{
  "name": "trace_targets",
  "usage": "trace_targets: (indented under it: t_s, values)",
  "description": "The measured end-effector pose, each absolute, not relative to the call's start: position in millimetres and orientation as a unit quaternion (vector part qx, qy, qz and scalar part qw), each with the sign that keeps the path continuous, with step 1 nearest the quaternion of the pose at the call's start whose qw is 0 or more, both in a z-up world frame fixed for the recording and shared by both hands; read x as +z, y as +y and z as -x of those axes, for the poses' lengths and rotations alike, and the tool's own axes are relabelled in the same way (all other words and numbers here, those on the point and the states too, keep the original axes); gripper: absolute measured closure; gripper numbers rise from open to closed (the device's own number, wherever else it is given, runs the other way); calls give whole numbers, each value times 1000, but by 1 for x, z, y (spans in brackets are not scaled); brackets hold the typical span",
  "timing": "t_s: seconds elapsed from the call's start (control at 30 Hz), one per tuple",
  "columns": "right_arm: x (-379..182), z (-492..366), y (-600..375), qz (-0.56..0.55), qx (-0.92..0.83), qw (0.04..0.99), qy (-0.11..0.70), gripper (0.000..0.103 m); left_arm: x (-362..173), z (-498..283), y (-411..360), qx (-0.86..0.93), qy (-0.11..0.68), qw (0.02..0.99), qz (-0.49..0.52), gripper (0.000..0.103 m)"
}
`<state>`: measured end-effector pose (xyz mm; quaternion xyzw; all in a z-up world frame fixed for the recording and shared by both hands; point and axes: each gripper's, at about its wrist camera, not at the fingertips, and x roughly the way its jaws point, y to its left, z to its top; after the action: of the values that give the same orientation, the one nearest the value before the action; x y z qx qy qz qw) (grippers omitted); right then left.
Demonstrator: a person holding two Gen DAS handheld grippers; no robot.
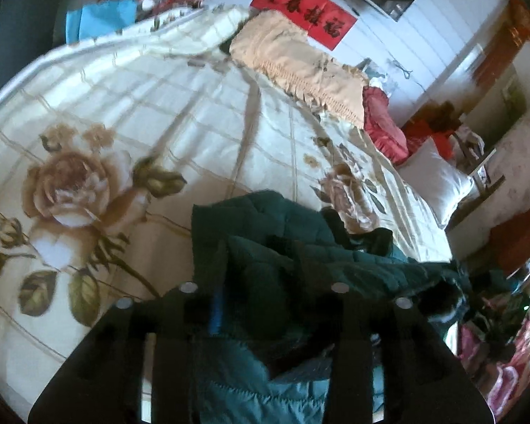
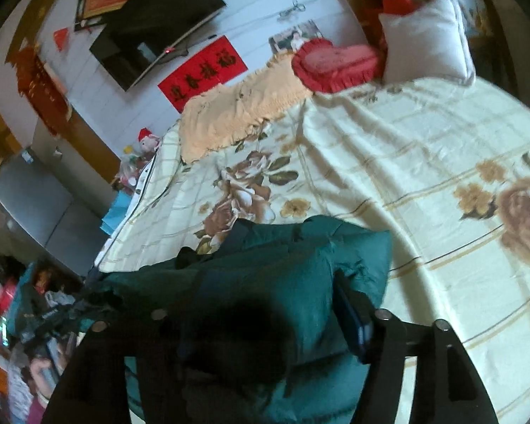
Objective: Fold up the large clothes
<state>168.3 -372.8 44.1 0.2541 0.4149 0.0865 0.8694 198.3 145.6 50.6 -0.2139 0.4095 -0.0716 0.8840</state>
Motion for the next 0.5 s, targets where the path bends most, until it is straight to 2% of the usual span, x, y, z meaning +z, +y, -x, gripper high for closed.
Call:
trace_targets:
  t_s: [0.03, 0.1, 0.33, 0.5]
  values:
    - [47, -166, -372, -250, 86, 872, 413, 37, 56, -194, 147, -61, 393, 895, 204, 41]
    - [53, -161, -367, -241, 90, 876, 409, 37, 66, -184, 151, -44, 361, 911, 193, 29]
    - [60, -158, -310, -140, 132, 892, 410, 37, 63, -174, 135, -46, 354, 920, 161, 29]
    - [31, -197, -267, -88, 133, 884, 440, 37, 22, -204, 98, -26, 410, 904, 121, 29]
